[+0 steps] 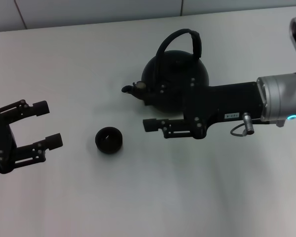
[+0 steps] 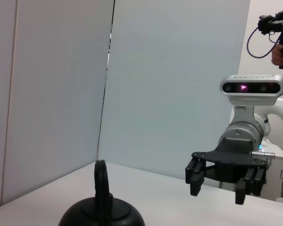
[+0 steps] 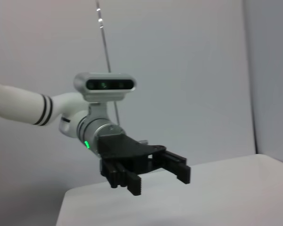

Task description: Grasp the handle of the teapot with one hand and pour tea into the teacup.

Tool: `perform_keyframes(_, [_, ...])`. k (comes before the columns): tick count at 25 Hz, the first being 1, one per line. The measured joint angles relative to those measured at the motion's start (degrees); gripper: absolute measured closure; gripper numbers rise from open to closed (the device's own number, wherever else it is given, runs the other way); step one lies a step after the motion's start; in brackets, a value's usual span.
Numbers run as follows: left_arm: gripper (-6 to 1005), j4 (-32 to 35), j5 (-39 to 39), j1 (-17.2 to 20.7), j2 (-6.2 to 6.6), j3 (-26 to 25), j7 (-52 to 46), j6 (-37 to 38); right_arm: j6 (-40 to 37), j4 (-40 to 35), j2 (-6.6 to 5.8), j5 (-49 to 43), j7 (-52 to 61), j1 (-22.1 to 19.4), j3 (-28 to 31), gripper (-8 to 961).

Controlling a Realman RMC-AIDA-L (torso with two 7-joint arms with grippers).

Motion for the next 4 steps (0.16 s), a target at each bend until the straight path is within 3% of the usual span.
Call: perform_keyframes(4, [215, -0.56, -0.01, 0.03, -0.06, 0.0, -0.06, 0.04, 0.33, -0.68, 0.17, -0.26, 0.13, 0.27, -0.5, 408])
